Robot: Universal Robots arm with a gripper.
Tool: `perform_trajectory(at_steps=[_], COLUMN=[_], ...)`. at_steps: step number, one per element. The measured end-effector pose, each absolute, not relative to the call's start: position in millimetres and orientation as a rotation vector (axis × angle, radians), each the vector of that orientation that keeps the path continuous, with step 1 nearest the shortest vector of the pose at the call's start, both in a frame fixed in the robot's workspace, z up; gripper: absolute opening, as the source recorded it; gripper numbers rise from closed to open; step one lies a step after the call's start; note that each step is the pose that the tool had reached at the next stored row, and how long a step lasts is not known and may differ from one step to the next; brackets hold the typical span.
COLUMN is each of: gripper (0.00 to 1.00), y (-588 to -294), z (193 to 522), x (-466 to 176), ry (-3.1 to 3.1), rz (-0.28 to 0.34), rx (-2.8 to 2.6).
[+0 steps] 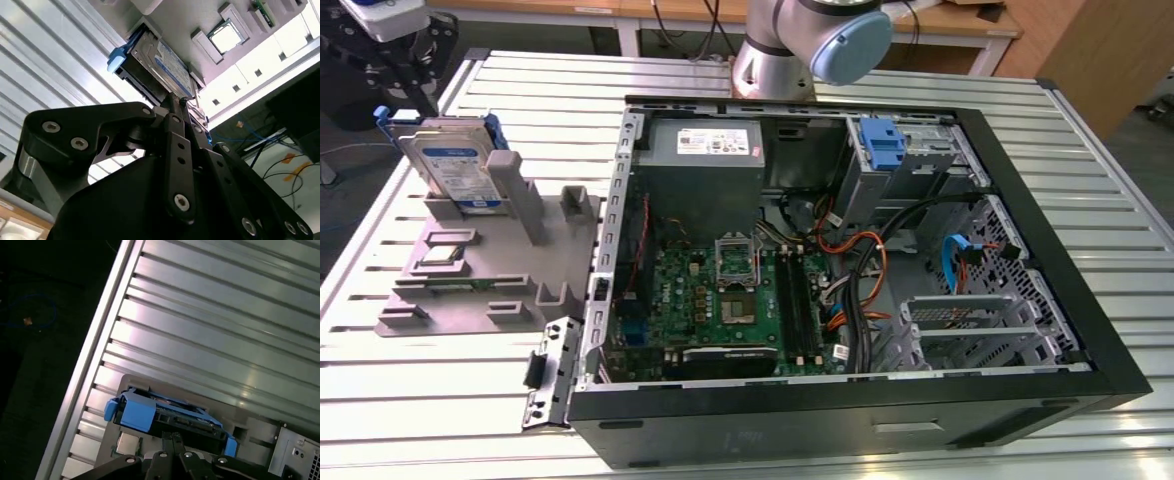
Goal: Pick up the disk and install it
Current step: 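Pick up the disk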
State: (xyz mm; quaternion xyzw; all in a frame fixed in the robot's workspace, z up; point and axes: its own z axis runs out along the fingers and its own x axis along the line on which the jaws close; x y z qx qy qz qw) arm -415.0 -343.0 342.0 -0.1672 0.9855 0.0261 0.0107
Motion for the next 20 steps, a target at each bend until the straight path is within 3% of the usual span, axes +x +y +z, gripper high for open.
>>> perform_trajectory(at_steps=[20], gripper=[0.1], y=[-343.0], z=[342.0], x=[-415.0], ry=[2.971], rz=[0.086], rx=[-0.976])
